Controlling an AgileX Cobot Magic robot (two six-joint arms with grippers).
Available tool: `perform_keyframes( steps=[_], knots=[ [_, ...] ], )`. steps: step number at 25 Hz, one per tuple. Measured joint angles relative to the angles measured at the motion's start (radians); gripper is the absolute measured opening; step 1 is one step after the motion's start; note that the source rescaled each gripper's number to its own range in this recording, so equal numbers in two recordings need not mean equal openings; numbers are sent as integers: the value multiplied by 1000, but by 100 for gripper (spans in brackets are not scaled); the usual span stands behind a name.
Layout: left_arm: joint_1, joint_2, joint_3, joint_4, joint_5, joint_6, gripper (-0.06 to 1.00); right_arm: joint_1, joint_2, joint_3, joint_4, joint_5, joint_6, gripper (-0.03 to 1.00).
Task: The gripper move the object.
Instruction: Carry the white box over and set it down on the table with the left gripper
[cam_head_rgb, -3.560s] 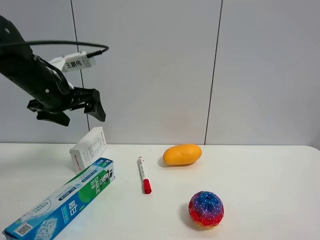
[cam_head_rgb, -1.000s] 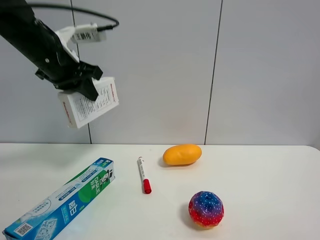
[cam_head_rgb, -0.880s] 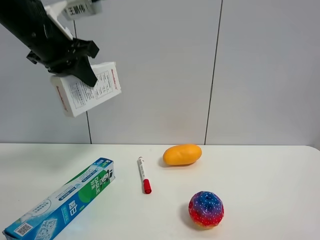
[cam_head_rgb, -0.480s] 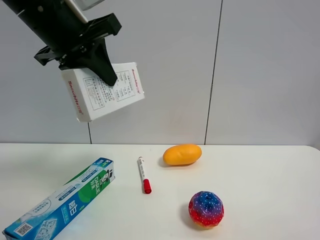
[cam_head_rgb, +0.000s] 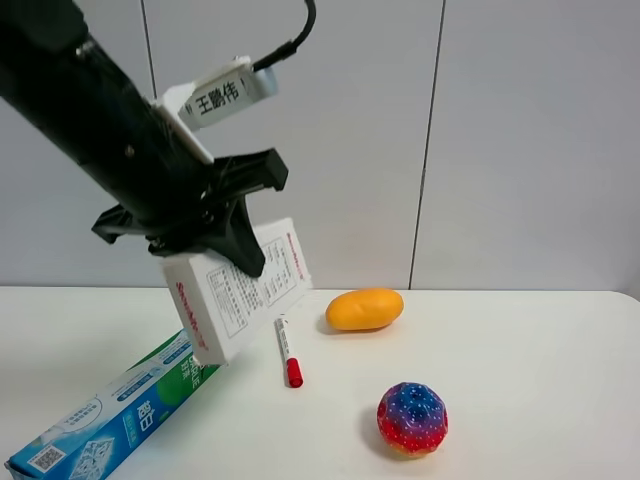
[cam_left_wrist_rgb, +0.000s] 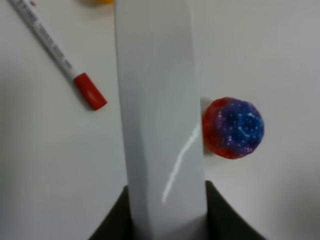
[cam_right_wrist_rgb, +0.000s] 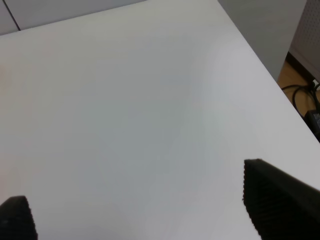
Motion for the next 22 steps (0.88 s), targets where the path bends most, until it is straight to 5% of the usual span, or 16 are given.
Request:
perform_keyframes(
  steps=[6, 12, 22],
  knots=[
    [0, 0, 197, -4, -231, -11, 1, 0, 0, 0, 0, 0, 0, 100],
    [0, 0, 285, -1, -262, -5, 1, 0, 0, 0, 0, 0, 0, 100],
    [-65, 0, 285, 29, -295, 205, 1, 0, 0, 0, 0, 0, 0, 100]
  ],
)
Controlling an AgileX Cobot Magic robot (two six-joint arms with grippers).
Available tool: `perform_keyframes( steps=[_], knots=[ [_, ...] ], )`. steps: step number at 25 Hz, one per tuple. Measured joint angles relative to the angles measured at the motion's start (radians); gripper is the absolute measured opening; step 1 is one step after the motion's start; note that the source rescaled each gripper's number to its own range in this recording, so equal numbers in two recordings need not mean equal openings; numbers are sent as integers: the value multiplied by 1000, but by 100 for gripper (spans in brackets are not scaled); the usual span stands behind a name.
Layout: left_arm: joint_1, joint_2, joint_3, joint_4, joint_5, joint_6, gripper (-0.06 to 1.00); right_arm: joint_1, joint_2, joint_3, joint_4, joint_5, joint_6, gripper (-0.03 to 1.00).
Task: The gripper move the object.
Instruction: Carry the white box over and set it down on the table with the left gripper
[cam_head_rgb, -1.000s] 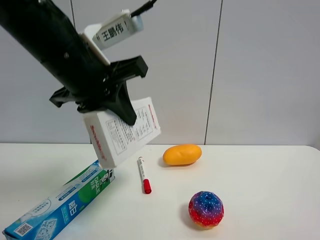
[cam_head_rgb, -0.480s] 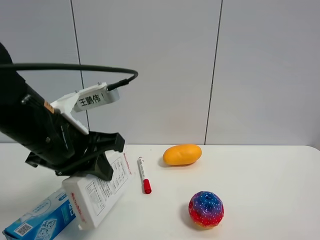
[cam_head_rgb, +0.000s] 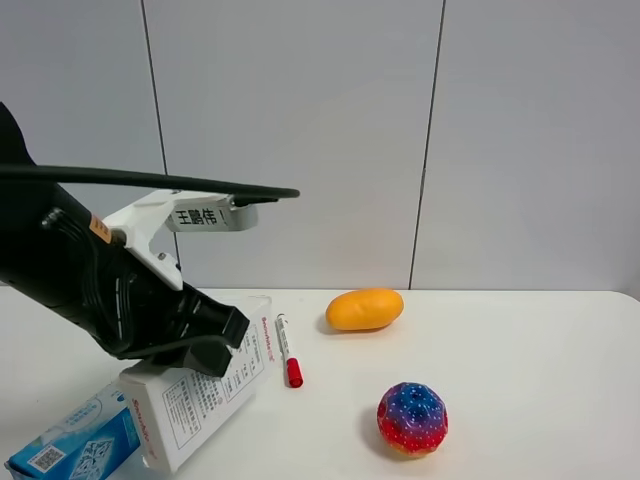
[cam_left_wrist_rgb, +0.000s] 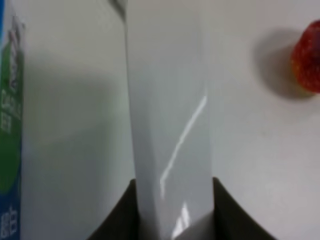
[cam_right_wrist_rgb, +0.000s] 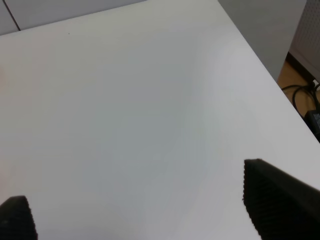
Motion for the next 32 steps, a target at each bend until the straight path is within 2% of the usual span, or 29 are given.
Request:
perform_keyframes(
  steps=[4, 13, 25, 32],
  knots=[
    [-53, 6, 0, 0, -29, 29, 1, 0, 0, 0, 0, 0, 0, 100],
    [-61, 138, 0, 48, -167, 35, 1, 0, 0, 0, 0, 0, 0, 100],
    [-61, 200, 0, 64, -241, 39, 1, 0, 0, 0, 0, 0, 0, 100],
    [-61, 244, 0, 64, -240, 55, 1, 0, 0, 0, 0, 0, 0, 100]
  ],
)
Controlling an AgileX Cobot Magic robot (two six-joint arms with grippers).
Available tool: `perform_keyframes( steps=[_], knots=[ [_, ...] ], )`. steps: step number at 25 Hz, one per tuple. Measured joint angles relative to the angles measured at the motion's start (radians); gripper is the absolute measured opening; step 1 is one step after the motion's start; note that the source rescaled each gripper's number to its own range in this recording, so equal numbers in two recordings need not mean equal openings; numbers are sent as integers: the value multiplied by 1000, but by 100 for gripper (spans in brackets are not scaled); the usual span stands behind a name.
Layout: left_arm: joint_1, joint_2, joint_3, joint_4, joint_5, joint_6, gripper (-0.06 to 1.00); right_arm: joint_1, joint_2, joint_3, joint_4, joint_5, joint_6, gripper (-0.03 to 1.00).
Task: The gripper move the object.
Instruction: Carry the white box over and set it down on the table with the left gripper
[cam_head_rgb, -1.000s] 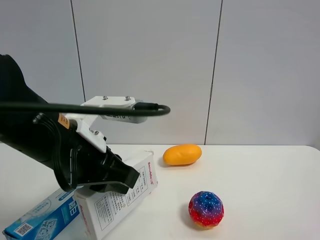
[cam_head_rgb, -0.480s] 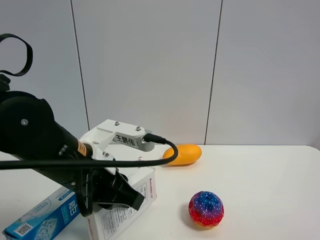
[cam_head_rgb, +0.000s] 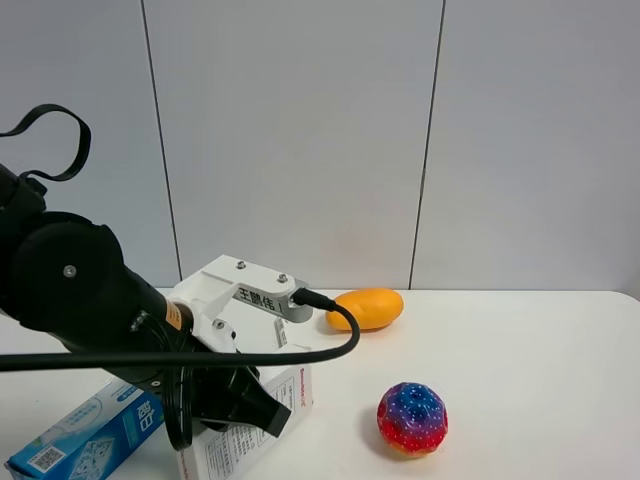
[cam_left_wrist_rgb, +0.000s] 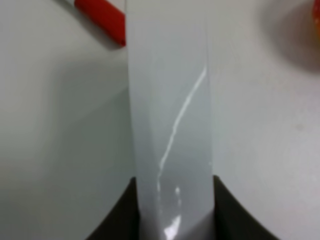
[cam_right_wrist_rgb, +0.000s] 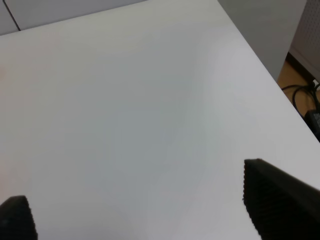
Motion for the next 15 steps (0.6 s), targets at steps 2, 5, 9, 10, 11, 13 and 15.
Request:
perform_keyframes(
  steps=[2, 5, 9, 10, 11, 13, 15],
  knots=[
    [0, 0, 0, 0, 1, 0, 1, 0, 0, 0, 0, 0, 0, 100],
    [0, 1, 0, 0, 3, -2, 1, 0, 0, 0, 0, 0, 0, 100],
    [0, 1, 0, 0, 7, -4, 9, 0, 0, 0, 0, 0, 0, 100],
    [0, 1, 0, 0, 9, -4, 21, 0, 0, 0, 0, 0, 0, 100],
    [0, 1, 0, 0, 9, -4, 37, 0, 0, 0, 0, 0, 0, 100],
    [0, 1, 0, -3, 16, -12, 67, 0, 0, 0, 0, 0, 0, 100],
    [0, 1, 0, -3, 33, -24, 87, 0, 0, 0, 0, 0, 0, 100]
  ],
)
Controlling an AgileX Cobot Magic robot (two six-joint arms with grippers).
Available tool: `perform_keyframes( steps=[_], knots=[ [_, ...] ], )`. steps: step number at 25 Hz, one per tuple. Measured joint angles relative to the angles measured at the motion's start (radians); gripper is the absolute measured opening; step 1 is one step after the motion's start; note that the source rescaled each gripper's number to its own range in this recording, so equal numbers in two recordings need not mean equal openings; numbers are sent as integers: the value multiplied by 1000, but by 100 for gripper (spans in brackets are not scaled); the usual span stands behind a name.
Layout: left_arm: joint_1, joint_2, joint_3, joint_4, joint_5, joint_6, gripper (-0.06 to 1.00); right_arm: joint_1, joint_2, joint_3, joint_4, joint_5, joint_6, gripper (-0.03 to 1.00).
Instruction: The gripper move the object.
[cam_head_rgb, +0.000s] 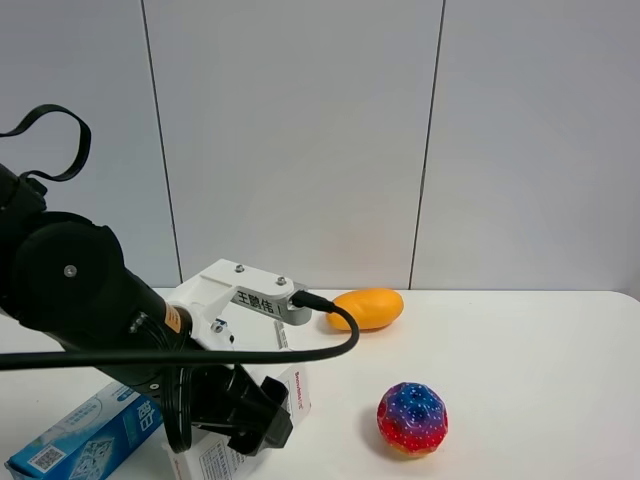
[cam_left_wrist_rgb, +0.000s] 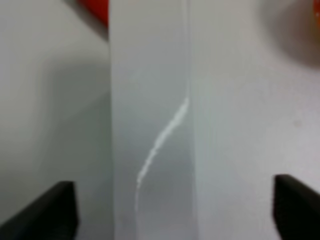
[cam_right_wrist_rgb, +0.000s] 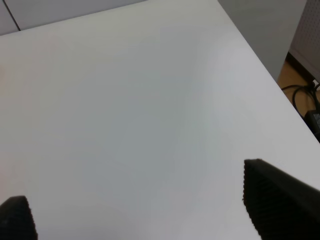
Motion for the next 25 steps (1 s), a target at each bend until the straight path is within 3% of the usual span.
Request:
perform_keyframes(
  steps=[4, 14, 25],
  knots=[
    [0, 0, 0, 0, 21, -8, 95, 0, 0, 0, 0, 0, 0, 100],
    [12, -207, 0, -47, 58, -8, 96, 0, 0, 0, 0, 0, 0, 100],
    [221, -446, -3, -34, 101, -8, 96, 0, 0, 0, 0, 0, 0, 100]
  ],
)
